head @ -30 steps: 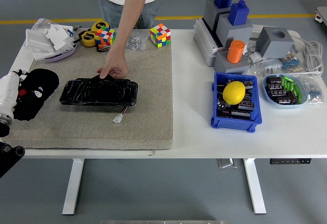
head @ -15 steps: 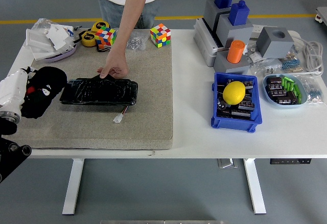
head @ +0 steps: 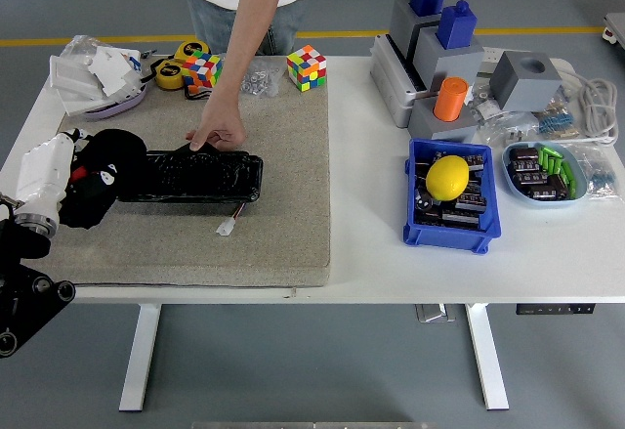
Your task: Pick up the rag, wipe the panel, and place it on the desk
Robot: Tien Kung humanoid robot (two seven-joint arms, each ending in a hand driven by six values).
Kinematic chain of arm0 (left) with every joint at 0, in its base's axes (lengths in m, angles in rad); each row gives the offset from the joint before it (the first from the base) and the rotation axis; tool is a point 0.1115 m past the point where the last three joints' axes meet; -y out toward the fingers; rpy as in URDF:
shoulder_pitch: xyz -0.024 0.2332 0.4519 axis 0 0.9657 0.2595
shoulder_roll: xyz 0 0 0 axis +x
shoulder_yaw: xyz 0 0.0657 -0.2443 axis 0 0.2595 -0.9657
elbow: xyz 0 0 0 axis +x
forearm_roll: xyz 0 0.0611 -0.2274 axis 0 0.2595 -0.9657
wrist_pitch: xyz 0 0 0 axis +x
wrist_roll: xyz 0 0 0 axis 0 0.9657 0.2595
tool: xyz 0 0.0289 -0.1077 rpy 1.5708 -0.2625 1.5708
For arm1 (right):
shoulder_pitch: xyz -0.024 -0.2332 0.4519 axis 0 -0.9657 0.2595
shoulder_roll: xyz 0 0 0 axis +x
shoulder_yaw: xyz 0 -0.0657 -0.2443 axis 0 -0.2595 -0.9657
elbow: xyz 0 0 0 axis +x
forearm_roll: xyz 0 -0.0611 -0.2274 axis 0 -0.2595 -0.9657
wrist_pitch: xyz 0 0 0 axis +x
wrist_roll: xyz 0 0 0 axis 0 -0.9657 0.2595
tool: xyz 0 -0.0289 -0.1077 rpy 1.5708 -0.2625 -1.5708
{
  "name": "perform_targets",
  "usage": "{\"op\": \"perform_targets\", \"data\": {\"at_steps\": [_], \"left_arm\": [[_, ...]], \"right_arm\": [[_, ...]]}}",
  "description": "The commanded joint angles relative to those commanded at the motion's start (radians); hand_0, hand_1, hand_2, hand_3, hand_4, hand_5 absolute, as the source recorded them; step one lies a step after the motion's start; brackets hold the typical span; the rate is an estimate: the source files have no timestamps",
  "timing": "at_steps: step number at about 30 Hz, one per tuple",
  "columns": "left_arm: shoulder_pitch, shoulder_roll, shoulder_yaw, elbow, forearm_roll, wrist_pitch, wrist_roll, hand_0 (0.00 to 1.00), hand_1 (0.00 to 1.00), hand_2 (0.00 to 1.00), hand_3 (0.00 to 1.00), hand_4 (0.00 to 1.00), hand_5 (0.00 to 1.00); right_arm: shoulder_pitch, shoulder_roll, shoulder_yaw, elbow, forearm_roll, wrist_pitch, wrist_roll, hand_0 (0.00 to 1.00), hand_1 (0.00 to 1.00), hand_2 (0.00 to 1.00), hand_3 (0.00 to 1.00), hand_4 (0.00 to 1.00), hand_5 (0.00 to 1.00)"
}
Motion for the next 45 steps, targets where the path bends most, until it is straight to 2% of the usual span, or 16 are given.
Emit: {"op": "perform_targets", "data": {"at_steps": [30, 45], "left_arm": [[-0.100, -0.080, 0.179, -0.062, -0.011, 0.000, 0.007, 0.180, 0.095, 0.342, 0.575, 0.525, 0.079], [-0.163, -0.126, 0.301, -0.074, -0.031, 0.000, 0.008, 0.180, 0.095, 0.343, 0.575, 0.532, 0.088]], "right_arm": [[0.006, -0.009, -0.011, -0.001, -0.002, 0.009, -0.001, 0.749, 0.670, 0.699, 0.624, 0.998, 0.590], [0.012, -0.014, -0.024, -0.002, 0.000, 0.014, -0.005, 0.750, 0.670, 0.699, 0.626, 0.998, 0.590]]}}
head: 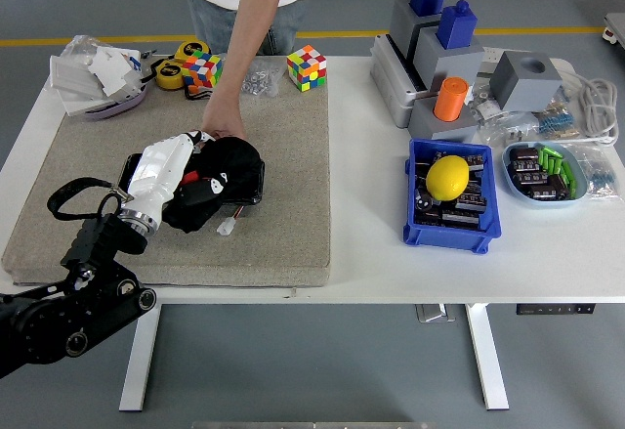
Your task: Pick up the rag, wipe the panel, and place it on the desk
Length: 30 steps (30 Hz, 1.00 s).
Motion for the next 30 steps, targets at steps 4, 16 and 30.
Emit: {"op": "perform_targets", "data": {"at_steps": [4, 16, 30], "left_arm": [[-0.016, -0.007, 0.025, 0.001, -0.007, 0.000, 0.001, 0.180, 0.094, 0.345, 0.575, 0.534, 0.091], [-0.027, -0.009, 0.044, 0.016, -0.016, 0.000, -0.003, 0.181, 0.094, 0.346, 0.576, 0.537, 0.093], [0.007, 0.037, -0.014, 0.029, -0.005, 0.000, -0.006, 0.181, 0.094, 0.347, 0.576, 0.537, 0.095]], "right_arm": [[0.001, -0.003, -0.002, 0.001, 0.000, -0.001, -0.002, 0.750, 0.670, 0.699, 0.626, 0.998, 0.590], [-0.001, -0.005, -0.002, 0.002, -0.001, 0.001, -0.006, 0.750, 0.670, 0.699, 0.625, 0.998, 0.591], [-0.008, -0.001, 0.015, 0.006, -0.013, -0.002, -0.004, 0.750, 0.670, 0.701, 0.625, 0.998, 0.591]]}}
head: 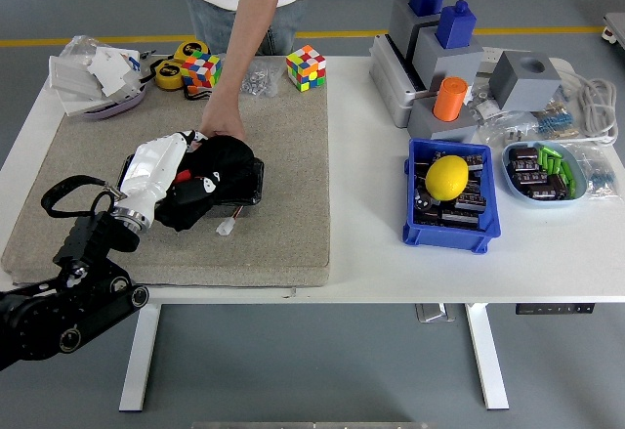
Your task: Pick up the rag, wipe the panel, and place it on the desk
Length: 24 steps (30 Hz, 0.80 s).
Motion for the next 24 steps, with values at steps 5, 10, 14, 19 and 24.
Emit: {"op": "perform_targets", "data": {"at_steps": [5, 10, 14, 19, 24], "left_arm": [[0.024, 0.030, -0.038, 0.010, 0.005, 0.000, -0.003, 0.181, 0.093, 0.347, 0.576, 0.537, 0.096], [0.055, 0.057, -0.085, 0.016, 0.001, 0.000, -0.006, 0.182, 0.093, 0.347, 0.578, 0.538, 0.100], [0.089, 0.076, -0.146, 0.021, 0.010, 0.000, -0.010, 0.181, 0.093, 0.348, 0.577, 0.538, 0.099], [0.113, 0.096, -0.193, 0.031, 0.020, 0.000, -0.013, 0.181, 0.093, 0.348, 0.577, 0.538, 0.099], [0.133, 0.103, -0.227, 0.037, 0.025, 0.000, -0.013, 0.182, 0.093, 0.349, 0.577, 0.537, 0.099]], "right_arm": [[-0.006, 0.003, 0.010, 0.001, -0.004, 0.000, 0.001, 0.750, 0.670, 0.700, 0.625, 0.998, 0.591], [-0.010, 0.003, 0.015, 0.002, -0.007, 0.000, 0.000, 0.750, 0.669, 0.700, 0.625, 0.998, 0.592], [-0.013, 0.002, 0.015, 0.000, -0.008, 0.002, -0.001, 0.750, 0.670, 0.700, 0.626, 0.998, 0.591], [-0.015, 0.003, 0.018, -0.001, -0.015, 0.003, -0.004, 0.750, 0.670, 0.700, 0.626, 0.998, 0.591], [-0.015, 0.002, 0.019, 0.001, -0.019, 0.002, -0.005, 0.750, 0.670, 0.700, 0.624, 0.998, 0.593]]}}
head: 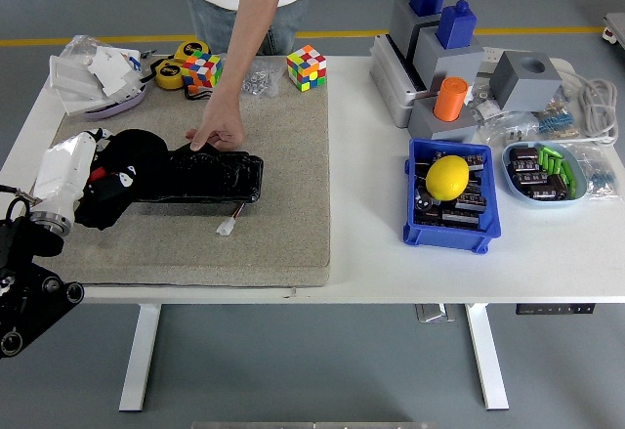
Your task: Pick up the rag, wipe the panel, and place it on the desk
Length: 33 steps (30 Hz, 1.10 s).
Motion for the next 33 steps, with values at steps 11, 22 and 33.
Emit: {"op": "perform_targets", "data": {"at_steps": [11, 22, 33], "left_arm": [[-0.012, -0.014, 0.013, 0.007, -0.010, 0.000, -0.002, 0.181, 0.092, 0.350, 0.576, 0.537, 0.100], [-0.045, -0.058, 0.081, -0.001, -0.021, 0.000, -0.001, 0.182, 0.091, 0.351, 0.577, 0.537, 0.099], [-0.092, -0.086, 0.173, -0.023, -0.033, 0.000, 0.006, 0.182, 0.092, 0.352, 0.577, 0.538, 0.100]], "right_arm": [[0.006, -0.001, -0.001, 0.001, -0.006, 0.003, -0.003, 0.750, 0.670, 0.701, 0.624, 0.998, 0.591], [0.008, -0.004, -0.003, -0.001, -0.005, 0.007, -0.004, 0.751, 0.670, 0.701, 0.625, 0.998, 0.591], [0.013, -0.010, -0.010, -0.001, -0.006, 0.009, -0.008, 0.751, 0.670, 0.701, 0.625, 0.998, 0.591]]}}
